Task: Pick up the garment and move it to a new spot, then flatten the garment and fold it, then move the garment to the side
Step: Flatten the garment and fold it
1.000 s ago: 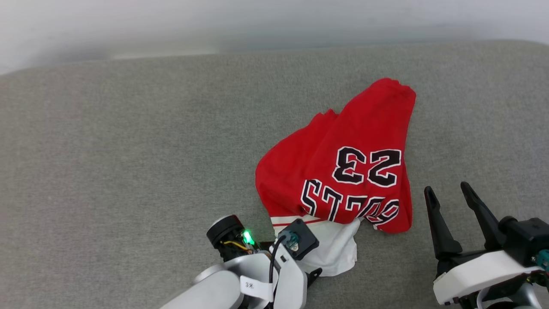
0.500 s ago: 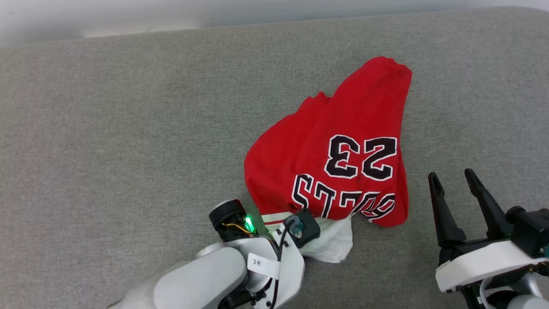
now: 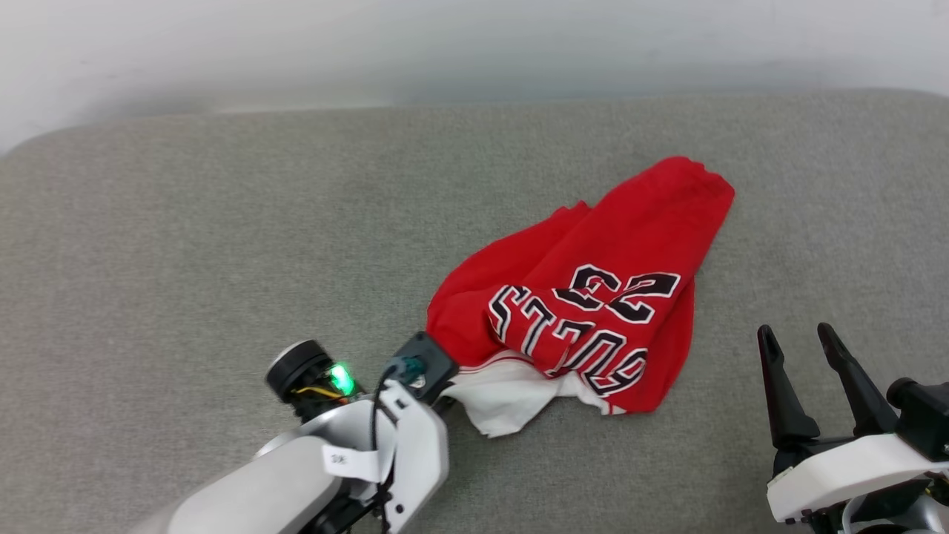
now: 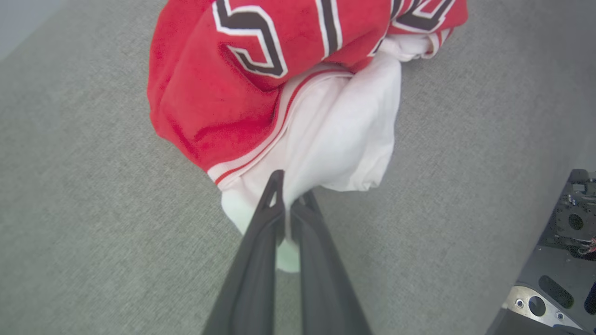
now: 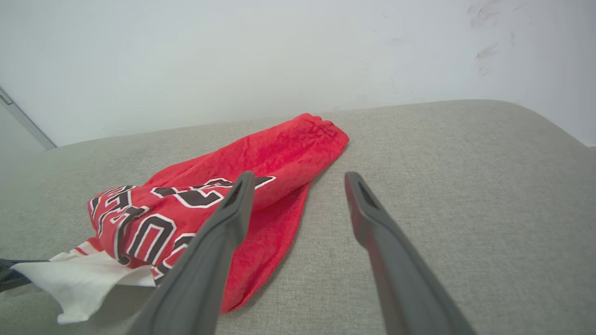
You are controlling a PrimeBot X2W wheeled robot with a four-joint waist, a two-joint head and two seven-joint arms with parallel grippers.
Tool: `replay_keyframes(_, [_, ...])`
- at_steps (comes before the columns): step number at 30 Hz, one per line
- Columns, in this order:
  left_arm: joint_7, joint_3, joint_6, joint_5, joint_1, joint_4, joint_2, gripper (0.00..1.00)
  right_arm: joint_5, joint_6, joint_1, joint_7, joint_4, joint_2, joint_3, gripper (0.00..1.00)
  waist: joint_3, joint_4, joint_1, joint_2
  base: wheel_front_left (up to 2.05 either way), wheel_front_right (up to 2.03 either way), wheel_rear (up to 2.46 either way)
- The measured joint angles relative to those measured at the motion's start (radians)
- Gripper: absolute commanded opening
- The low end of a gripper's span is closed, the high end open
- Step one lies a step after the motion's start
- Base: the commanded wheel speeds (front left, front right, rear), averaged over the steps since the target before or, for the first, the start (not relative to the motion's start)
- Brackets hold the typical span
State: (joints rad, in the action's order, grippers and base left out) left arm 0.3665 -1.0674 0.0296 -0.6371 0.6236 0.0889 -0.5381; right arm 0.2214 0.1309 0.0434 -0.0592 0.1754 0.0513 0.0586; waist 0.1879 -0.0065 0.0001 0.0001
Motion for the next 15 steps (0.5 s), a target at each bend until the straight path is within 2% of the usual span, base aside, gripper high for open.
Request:
replay_keyframes(9, [0.003, 0.092, 0.169, -0.090, -0.171, -0.157, -0.170, 0.00, 0.009, 0.000, 0.027, -0.014, -0.004, 0.000, 0.010, 1.00, -0.073, 0.048, -0.0001, 0.0000, 0.00, 0.00, 0.00])
replay_keyframes(13, [-0.029, 0.132, 0.236, -0.174, -0.291, -0.151, -0.203, 0.00, 0.017, 0.000, 0.036, -0.018, -0.001, 0.000, 0.013, 1.00, -0.080, 0.051, -0.0001, 0.0000, 0.00, 0.00, 0.00])
replay_keyframes(15, [-0.059, 0.149, 0.250, -0.214, -0.342, -0.126, -0.203, 0.00, 0.017, 0.000, 0.040, -0.021, -0.001, 0.000, 0.015, 1.00, -0.081, 0.051, -0.0001, 0.0000, 0.00, 0.00, 0.00])
